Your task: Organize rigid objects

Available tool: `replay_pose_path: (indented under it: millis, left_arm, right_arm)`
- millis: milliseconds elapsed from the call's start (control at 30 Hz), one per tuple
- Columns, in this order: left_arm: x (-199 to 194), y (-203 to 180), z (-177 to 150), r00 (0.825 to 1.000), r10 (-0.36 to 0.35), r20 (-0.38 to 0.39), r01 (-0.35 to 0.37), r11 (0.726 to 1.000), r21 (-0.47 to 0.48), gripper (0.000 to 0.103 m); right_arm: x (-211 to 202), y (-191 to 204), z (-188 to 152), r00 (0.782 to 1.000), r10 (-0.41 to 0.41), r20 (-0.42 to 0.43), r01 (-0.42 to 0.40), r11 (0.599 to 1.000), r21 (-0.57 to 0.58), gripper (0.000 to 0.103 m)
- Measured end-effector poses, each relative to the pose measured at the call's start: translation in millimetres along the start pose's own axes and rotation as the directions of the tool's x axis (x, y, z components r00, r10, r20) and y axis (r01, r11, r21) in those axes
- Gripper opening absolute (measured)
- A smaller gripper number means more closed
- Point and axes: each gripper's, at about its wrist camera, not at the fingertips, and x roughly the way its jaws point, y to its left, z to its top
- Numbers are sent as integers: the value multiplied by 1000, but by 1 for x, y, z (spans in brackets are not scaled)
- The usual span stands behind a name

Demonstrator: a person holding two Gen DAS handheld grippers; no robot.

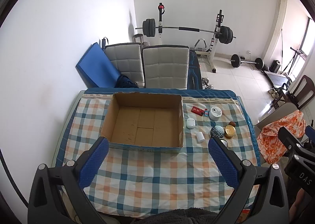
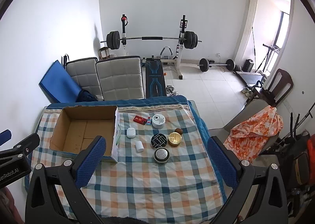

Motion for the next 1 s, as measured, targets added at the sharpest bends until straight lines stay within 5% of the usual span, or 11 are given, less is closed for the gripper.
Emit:
replay_pose_path:
  millis: [1000]
  left_arm:
    - [-10, -6, 8, 1000, -7, 11, 6, 1000, 6, 103]
  right_arm:
    - [-9, 1, 3, 1000, -1, 22, 1, 1000, -4, 103]
